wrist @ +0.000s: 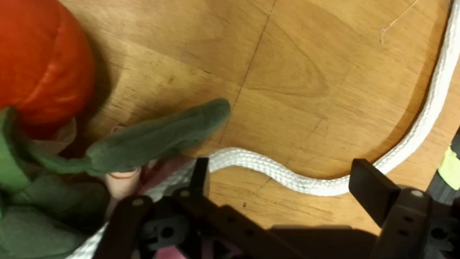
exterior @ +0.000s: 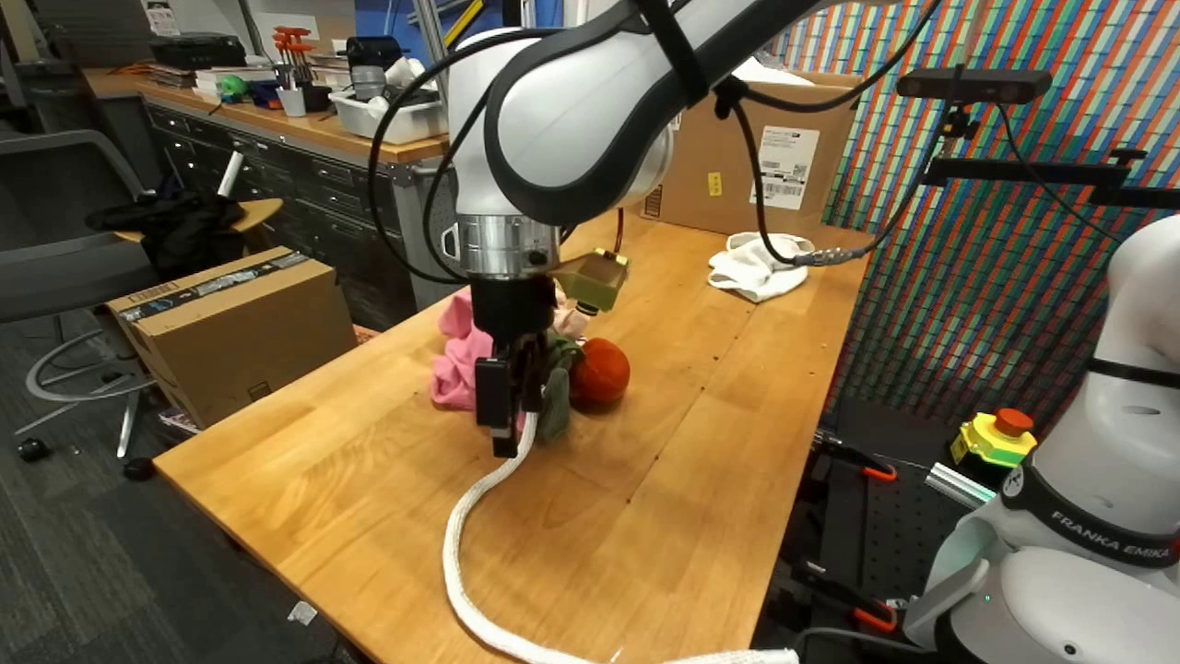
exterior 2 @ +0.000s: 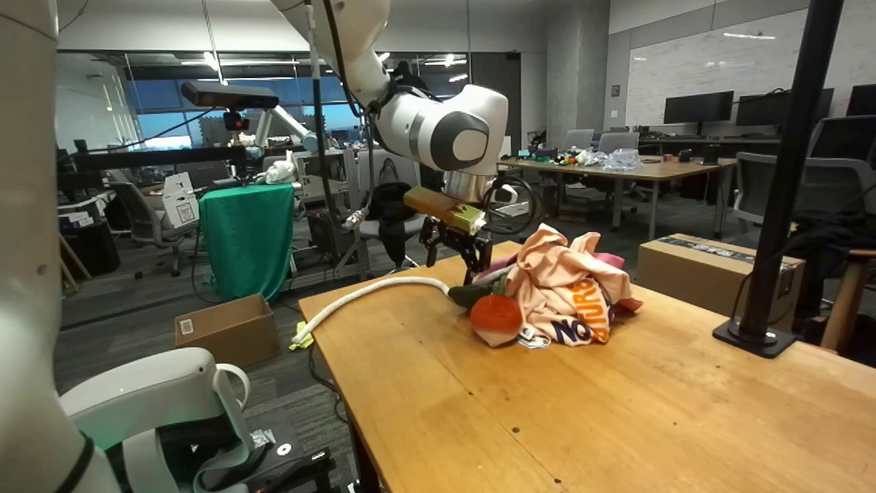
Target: Move the towel to the right, move the rope to the left, move the peach shirt to the right, move the radish forwards
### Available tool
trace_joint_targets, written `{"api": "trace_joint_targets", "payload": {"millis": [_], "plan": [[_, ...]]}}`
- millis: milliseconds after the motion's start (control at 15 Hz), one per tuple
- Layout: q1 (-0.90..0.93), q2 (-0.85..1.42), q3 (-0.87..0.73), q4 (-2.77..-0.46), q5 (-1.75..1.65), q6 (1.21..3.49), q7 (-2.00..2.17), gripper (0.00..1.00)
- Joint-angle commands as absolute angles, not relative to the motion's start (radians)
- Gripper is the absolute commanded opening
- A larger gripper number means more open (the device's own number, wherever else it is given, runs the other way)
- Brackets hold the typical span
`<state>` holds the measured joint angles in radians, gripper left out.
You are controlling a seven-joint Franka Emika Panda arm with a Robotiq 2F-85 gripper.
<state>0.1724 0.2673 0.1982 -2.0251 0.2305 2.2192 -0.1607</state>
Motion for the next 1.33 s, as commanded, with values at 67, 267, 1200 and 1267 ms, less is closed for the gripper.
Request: {"api": "trace_joint_targets", "payload": {"millis": [67,267,1200,1267], "plan": [[0.181,0.287,0.185,-2.030,0.184,2.283,-0.064,1.00],[0.188,0.293,0.176,-2.034,0.155,2.315,0.008,1.00],[0.269,0.290,0.187,-2.043,0.109,2.312,0.271,1.00],[0.272,0.287,0.184,-2.050,0.107,2.320,0.285,1.00]]}}
